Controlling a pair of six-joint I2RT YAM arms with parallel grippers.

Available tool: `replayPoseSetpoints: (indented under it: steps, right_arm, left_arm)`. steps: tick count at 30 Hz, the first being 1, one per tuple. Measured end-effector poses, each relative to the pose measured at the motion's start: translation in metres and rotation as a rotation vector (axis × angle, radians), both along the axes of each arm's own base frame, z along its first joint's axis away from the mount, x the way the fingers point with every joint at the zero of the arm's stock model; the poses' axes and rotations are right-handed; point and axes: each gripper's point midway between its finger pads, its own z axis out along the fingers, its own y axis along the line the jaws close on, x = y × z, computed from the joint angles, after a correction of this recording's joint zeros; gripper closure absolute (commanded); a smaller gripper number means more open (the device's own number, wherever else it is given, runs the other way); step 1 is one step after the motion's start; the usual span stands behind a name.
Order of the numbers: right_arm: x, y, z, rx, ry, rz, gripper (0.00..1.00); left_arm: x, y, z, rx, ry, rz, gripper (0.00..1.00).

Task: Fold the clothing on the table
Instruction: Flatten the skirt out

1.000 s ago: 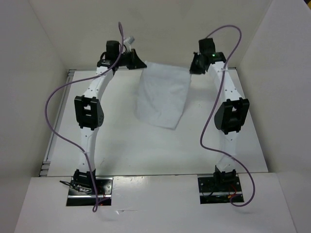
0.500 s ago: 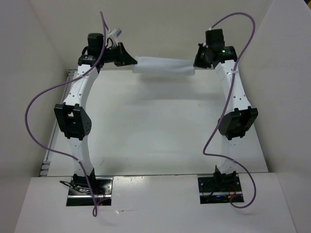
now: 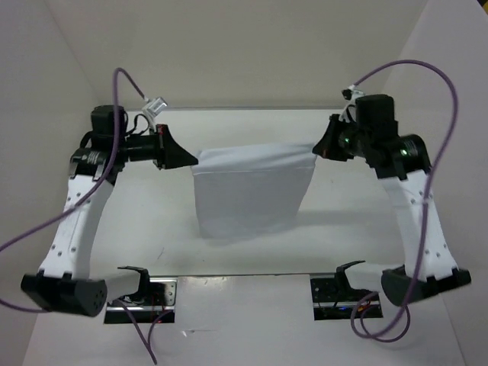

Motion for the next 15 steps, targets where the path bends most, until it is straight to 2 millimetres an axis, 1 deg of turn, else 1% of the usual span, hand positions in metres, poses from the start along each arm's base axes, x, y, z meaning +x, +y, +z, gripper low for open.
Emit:
replayPoseSetpoints:
  steps: [2, 3, 4, 5, 6, 7, 8, 9, 10, 11, 12, 13, 14, 15]
  right_arm:
    - [-0.017, -0.001, 0.023, 0.030, -0.072, 0.014, 0.97]
    - [-0.021, -0.001, 0.031, 0.040, -0.097, 0.024, 0.97]
    - [-0.021, 0.000, 0.036, 0.045, -0.112, 0.031, 0.97]
    - [-0.014, 0.002, 0.033, 0.042, -0.108, 0.036, 0.97]
    - [-0.006, 0.005, 0.026, 0.035, -0.088, 0.039, 0.97]
    - [0.008, 0.008, 0.014, 0.024, -0.054, 0.040, 0.97]
    - [0.027, 0.012, -0.005, 0.011, -0.008, 0.041, 0.97]
    - [0.043, 0.014, -0.021, 0.000, 0.026, 0.039, 0.97]
    - [0.062, 0.018, -0.043, -0.013, 0.068, 0.041, 0.97]
    - [0.080, 0.020, -0.069, -0.025, 0.120, 0.040, 0.97]
    - [0.095, 0.022, -0.096, -0.038, 0.176, 0.039, 0.97]
    - [0.107, 0.023, -0.122, -0.048, 0.230, 0.038, 0.97]
    - [0.115, 0.024, -0.146, -0.056, 0.278, 0.038, 0.97]
    - [0.122, 0.024, -0.170, -0.064, 0.329, 0.036, 0.97]
  left_arm:
    - [-0.018, 0.000, 0.029, -0.020, -0.105, -0.018, 0.96]
    - [-0.021, 0.000, 0.038, -0.024, -0.136, -0.019, 0.96]
    - [-0.019, 0.000, 0.041, -0.025, -0.153, -0.016, 0.96]
    - [-0.009, 0.000, 0.038, -0.019, -0.150, -0.005, 0.96]
    - [0.004, 0.001, 0.028, -0.010, -0.121, 0.007, 0.95]
    - [0.023, 0.001, 0.013, 0.001, -0.079, 0.022, 0.95]
    - [0.049, 0.002, -0.013, 0.021, -0.015, 0.045, 0.95]
    - [0.070, 0.004, -0.036, 0.041, 0.038, 0.068, 0.93]
    - [0.094, 0.007, -0.070, 0.069, 0.114, 0.098, 0.91]
    - [0.113, 0.010, -0.105, 0.097, 0.195, 0.121, 0.90]
    - [0.127, 0.013, -0.138, 0.121, 0.270, 0.140, 0.89]
    - [0.136, 0.015, -0.169, 0.143, 0.339, 0.154, 0.89]
    - [0.142, 0.017, -0.195, 0.161, 0.398, 0.163, 0.87]
    - [0.147, 0.018, -0.215, 0.172, 0.448, 0.168, 0.86]
